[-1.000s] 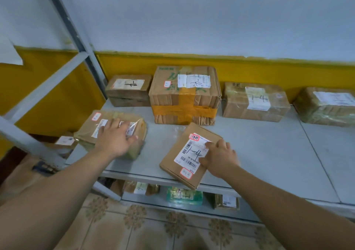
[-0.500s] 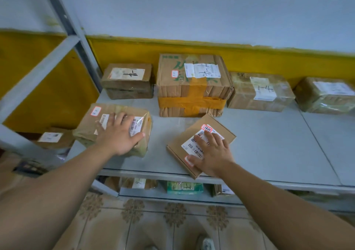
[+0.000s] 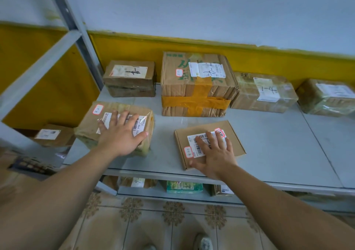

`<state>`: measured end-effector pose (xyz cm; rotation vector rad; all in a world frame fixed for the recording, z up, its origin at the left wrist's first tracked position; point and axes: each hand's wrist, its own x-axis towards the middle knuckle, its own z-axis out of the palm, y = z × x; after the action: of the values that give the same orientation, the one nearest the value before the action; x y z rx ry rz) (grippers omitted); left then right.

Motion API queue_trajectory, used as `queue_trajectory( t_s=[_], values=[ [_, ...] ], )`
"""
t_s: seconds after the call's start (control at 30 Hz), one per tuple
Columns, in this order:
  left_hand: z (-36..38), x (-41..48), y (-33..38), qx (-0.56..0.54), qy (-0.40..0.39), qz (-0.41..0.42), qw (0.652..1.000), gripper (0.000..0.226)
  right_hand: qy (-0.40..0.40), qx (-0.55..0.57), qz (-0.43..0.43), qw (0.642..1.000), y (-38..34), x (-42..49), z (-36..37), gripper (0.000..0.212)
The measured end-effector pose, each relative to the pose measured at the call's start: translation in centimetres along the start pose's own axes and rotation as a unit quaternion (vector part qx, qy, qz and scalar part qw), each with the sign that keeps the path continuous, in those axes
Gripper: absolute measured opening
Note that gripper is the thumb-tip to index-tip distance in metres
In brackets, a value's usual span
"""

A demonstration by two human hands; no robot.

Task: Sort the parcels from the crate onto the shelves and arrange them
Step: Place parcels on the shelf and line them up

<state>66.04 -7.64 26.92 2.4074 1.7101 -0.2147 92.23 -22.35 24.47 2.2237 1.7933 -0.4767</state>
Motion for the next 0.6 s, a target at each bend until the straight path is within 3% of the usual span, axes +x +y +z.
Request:
queue_trajectory(
  t_s=[0.4,0.6],
  values=[
    [0.4,0.0,-0.1,-0.015,0.016,0.002,1.000,0.084,0.021,0.046,0.074,0.996,-3.4,6.4,-1.3,0.090],
    [0.7,0.0,-0.3,-0.007,0.027,0.010,1.000,0.077,0.043,0.043,0.083,0.995,-3.9,7.4,-1.3,0.088]
  ],
)
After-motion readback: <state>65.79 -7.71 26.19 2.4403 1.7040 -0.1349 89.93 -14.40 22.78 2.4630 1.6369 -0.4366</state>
